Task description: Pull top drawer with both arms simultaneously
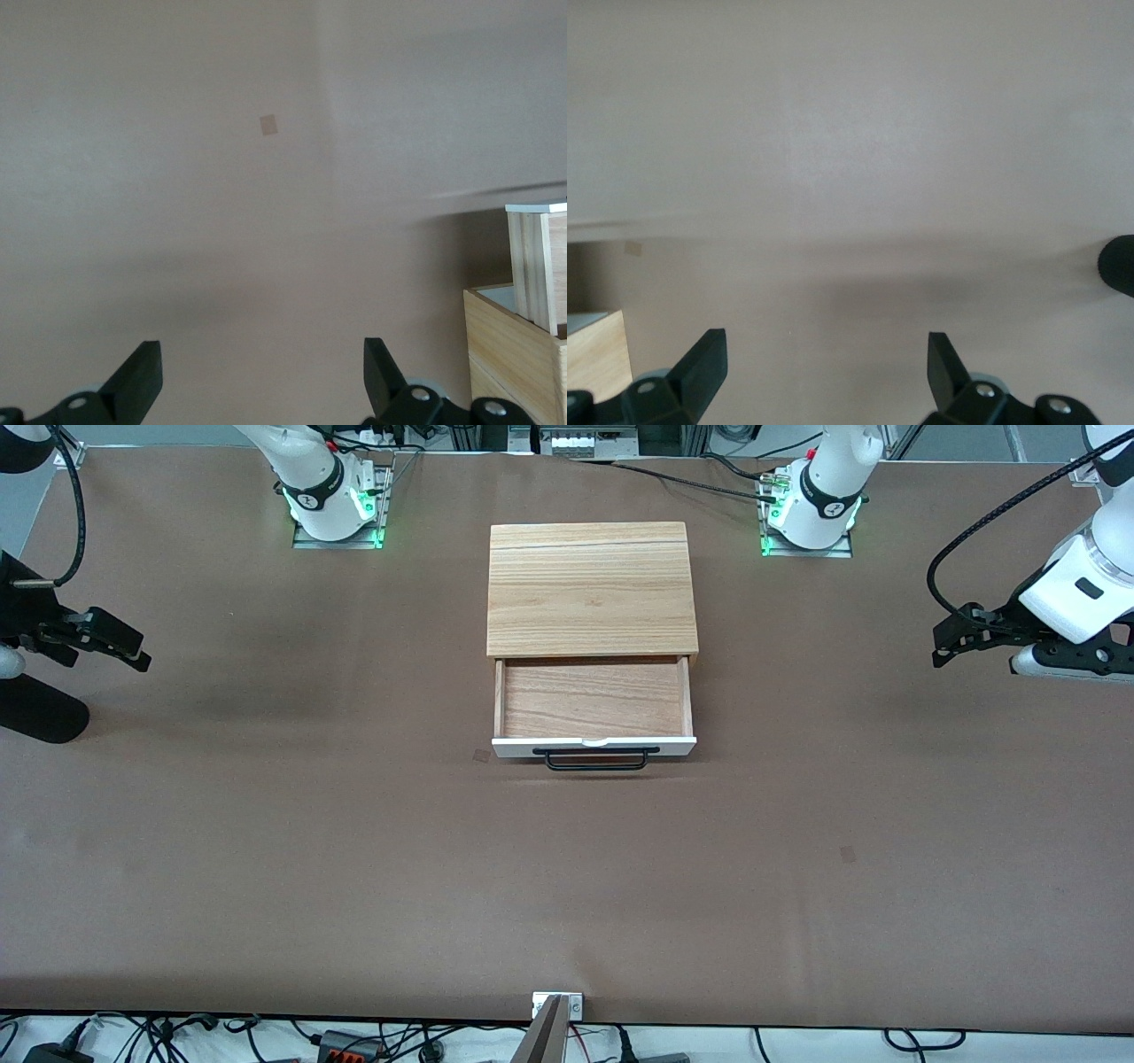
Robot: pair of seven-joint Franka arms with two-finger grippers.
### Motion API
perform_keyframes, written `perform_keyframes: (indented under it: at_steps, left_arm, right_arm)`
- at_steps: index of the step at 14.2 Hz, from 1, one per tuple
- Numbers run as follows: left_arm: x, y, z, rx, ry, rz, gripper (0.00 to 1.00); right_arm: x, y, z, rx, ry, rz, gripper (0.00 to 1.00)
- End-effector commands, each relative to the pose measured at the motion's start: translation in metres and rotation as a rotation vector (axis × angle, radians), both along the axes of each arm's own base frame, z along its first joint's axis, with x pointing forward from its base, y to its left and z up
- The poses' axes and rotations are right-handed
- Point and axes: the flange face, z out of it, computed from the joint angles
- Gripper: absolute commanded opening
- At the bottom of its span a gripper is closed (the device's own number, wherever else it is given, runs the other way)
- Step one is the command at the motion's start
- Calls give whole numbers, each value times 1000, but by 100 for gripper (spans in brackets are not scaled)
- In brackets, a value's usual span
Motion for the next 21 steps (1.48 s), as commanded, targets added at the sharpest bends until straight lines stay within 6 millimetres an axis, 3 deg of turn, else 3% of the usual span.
perform_keyframes:
  at_steps: [1, 5, 21]
  left_arm:
    - [9, 2, 4, 16, -6, 3, 100]
    - [9, -15, 14, 15, -19, -24, 100]
    - [8, -12, 9, 17, 18, -21, 100]
  right_arm:
    - [-13, -1, 10, -2, 20, 30, 100]
    - [-13, 1, 8, -25, 29, 38, 100]
    - [-11, 1, 6, -24, 23, 39, 100]
